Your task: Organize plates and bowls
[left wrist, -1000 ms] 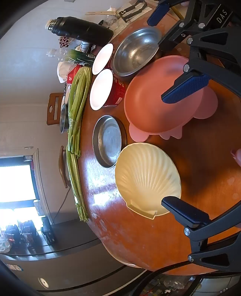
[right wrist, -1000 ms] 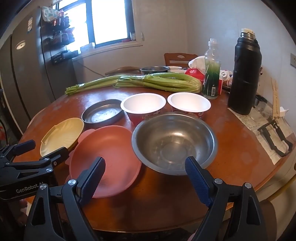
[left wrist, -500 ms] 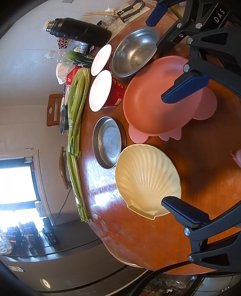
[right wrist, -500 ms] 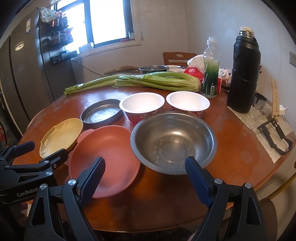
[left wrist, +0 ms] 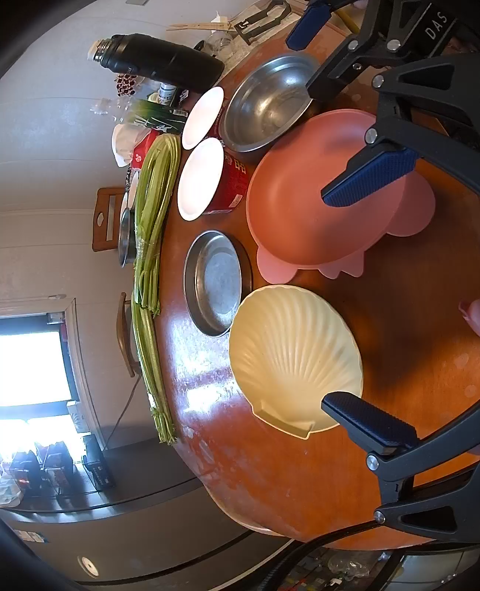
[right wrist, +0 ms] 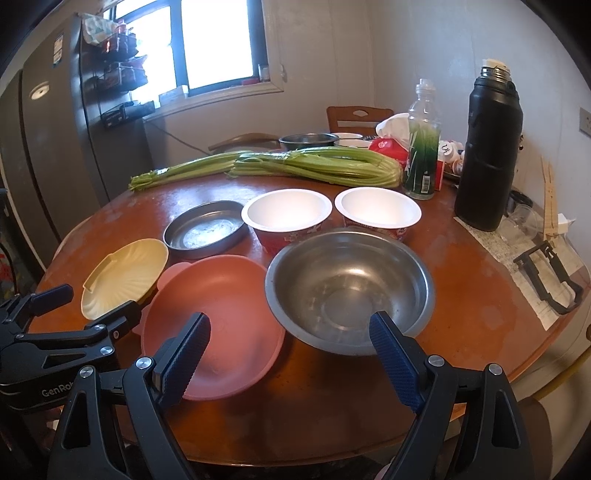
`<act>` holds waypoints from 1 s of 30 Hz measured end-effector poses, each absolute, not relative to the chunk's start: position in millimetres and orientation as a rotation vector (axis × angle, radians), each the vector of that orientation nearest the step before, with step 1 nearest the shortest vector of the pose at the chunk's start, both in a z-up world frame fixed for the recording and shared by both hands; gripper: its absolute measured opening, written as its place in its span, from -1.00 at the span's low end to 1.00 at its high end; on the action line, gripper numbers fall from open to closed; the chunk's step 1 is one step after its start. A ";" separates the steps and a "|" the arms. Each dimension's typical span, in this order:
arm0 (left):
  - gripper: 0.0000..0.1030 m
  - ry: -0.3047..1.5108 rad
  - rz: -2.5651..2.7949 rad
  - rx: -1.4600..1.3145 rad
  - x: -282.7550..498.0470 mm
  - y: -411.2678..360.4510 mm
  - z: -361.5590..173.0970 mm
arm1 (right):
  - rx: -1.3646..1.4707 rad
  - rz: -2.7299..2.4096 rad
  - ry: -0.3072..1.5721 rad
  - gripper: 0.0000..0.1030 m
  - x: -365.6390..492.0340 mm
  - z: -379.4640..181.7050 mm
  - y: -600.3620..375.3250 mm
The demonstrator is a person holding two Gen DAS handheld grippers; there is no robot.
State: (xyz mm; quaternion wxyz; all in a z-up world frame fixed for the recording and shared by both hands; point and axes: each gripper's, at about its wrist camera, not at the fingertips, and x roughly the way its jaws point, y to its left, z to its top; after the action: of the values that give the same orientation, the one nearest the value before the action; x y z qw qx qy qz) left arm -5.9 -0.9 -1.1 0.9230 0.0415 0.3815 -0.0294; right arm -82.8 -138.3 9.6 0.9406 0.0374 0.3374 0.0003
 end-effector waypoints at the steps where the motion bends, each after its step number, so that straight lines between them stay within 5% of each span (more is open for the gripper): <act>1: 0.96 0.784 -0.060 0.084 -5.7 -0.2 -0.9 | 0.077 0.002 0.689 0.73 -82.5 9.9 -138.0; 19: 0.96 0.782 -0.010 0.012 -1.3 43.0 16.0 | 0.026 0.110 0.692 0.73 -53.8 41.2 -106.6; 30: 0.96 0.928 0.054 -0.159 27.0 133.5 -5.5 | -0.006 0.387 0.947 0.73 40.1 20.2 -33.7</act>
State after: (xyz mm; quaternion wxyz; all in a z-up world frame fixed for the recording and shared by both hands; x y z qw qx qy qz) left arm 27.0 133.5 -5.5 0.8908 -0.0767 0.4471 0.0258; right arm 40.1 -33.7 20.2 0.8720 -0.0028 0.4531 0.1850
